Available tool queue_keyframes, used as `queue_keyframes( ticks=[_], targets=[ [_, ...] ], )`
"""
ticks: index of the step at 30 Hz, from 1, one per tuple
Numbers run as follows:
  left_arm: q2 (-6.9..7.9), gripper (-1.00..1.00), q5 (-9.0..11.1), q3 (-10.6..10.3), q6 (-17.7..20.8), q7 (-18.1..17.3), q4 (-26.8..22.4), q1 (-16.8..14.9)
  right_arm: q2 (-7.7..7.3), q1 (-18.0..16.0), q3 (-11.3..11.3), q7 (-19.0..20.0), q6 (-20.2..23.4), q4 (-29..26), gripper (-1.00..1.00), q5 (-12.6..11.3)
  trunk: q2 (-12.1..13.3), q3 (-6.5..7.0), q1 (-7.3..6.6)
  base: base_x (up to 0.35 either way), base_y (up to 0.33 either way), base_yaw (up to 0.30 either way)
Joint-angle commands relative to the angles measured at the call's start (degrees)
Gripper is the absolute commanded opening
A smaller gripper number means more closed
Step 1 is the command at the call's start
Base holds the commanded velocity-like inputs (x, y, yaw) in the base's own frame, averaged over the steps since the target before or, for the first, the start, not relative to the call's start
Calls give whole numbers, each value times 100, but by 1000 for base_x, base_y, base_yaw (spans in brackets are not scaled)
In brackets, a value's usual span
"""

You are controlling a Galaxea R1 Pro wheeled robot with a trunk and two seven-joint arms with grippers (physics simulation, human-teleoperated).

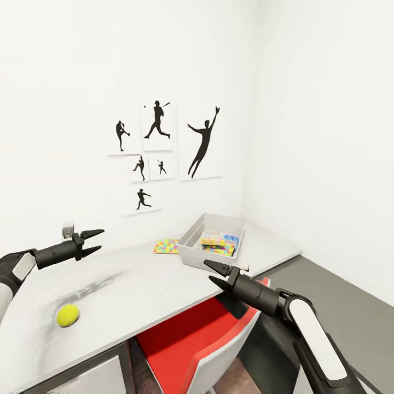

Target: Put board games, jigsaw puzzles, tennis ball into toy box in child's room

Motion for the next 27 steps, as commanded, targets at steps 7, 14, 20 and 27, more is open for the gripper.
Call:
queue_keyframes(
  ticks=[7, 14, 20, 27],
  targets=[
    [11, 100, -4, 9, 26, -8, 0, 37, -3, -4, 2, 32, 11, 3, 100, 37, -4, 26, 0, 0, 0, 258],
    [90, 100, 2, 10, 23, -106, -14, 180, -3, -4, 2, 33, 12, 3, 100, 43, -4, 58, 0, 0, 0, 265],
    [540, 100, -21, -14, 5, -1046, -38, 511, -3, -4, 2, 36, 13, 0, 100, 43, -4, 83, 0, 0, 0, 267],
    [1185, 100, -96, -36, -123, -2006, -150, 1165, -3, -4, 2, 29, 11, -1, 100, 45, -4, 110, 0, 0, 0, 269]
  ],
)
